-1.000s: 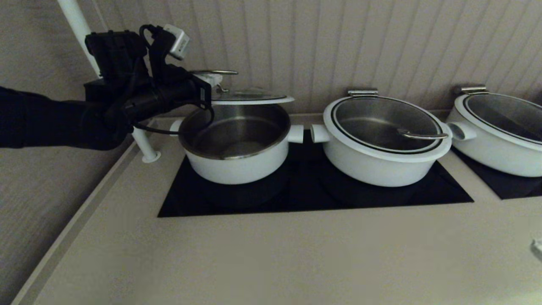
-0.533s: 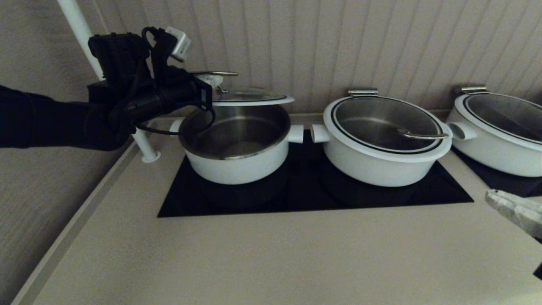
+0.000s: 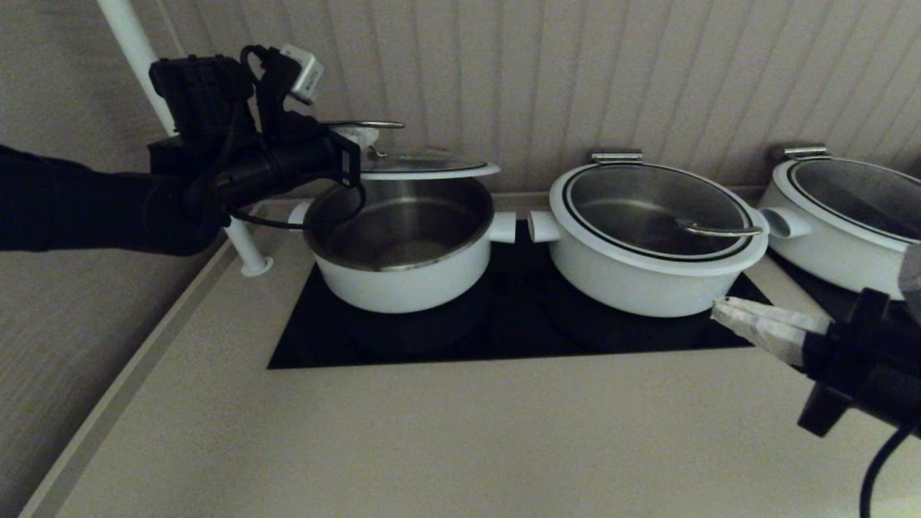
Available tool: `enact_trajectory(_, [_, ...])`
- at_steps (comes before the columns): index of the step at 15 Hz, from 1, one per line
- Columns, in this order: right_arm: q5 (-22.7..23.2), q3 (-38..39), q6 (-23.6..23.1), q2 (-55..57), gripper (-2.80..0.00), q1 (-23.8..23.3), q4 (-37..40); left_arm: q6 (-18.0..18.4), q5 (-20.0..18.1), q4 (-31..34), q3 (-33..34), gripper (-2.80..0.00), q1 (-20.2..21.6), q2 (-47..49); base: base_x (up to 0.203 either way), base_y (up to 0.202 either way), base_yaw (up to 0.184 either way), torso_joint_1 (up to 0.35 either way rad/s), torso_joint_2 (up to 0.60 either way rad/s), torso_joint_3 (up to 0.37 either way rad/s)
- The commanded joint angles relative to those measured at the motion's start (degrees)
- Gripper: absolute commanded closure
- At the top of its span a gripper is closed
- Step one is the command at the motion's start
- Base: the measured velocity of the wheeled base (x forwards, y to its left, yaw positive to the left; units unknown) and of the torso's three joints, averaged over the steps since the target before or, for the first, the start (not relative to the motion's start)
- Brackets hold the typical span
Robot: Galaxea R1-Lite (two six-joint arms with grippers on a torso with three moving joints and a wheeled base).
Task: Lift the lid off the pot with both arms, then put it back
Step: Hold the pot lid with the right arm
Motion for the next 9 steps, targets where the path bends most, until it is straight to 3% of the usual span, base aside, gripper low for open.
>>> enact_trajectory(1, [0.11,-3.33,-0.09,6.28,0.00,2.83,-0.89,0.06,-0.10,-0.21,0.01,0.00,0.02,0.03,0.000,0.000,0.000,0.000,0.00,0.000])
enact_trajectory(9, [0.20,-11.40,0.17,16.99,0.00,7.07,-5.29,-0.14,-0.10,-0.30,0.01,0.00,0.11,0.38,0.000,0.000,0.000,0.000,0.00,0.000])
